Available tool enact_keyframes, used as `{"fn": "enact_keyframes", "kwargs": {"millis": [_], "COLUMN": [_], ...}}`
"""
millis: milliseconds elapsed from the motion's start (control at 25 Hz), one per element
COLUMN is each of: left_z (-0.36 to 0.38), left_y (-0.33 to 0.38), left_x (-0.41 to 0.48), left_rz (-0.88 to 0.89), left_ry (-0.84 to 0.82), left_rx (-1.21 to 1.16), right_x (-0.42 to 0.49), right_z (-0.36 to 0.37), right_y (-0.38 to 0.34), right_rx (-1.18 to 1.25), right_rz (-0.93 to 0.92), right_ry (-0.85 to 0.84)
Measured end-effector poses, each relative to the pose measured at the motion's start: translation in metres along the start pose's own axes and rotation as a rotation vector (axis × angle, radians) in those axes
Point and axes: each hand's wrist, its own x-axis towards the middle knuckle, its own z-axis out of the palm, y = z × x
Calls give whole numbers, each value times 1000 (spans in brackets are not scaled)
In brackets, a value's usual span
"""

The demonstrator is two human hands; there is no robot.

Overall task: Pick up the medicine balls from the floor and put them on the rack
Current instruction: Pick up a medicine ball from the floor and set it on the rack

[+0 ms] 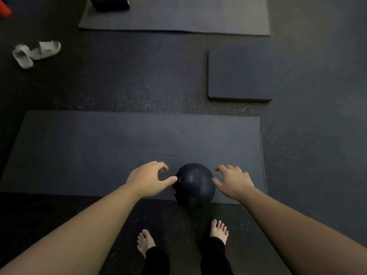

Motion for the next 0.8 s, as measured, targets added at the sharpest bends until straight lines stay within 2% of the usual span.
{"fn": "enact_keyframes", "kwargs": {"millis": [160, 360, 440, 520, 600, 680, 720, 760, 800], "left_z": [94, 187, 216, 251, 262, 260, 270, 295, 337], "left_y": [-27, -65, -83, -90, -96, -113, -109, -120, -118], "left_x": [122, 233, 264, 271, 274, 276, 270, 275, 270], "left_rz": [-41, -84, -138, -213, -309, -387, -460, -470, -599], "left_ry": [-54, -34, -14, -74, -86, -7, -72, -28, -114], "left_rx": [-61, -128, -220, -278, -468, -670, -781, -898, -961], "right_x": [119, 229, 255, 269, 273, 275, 276, 277, 277], "right_z": [87, 166, 191, 210, 222, 232, 236, 239, 241], "right_y": [38, 31, 33, 43, 54, 61, 62, 63, 63], "right_rx": [-24, 35, 83, 162, 289, 438, 506, 569, 625], "right_rz": [-1, -47, -48, -10, 57, 111, 129, 149, 169], "right_ry": [-76, -25, -40, -71, -109, -143, -154, -156, -147]}}
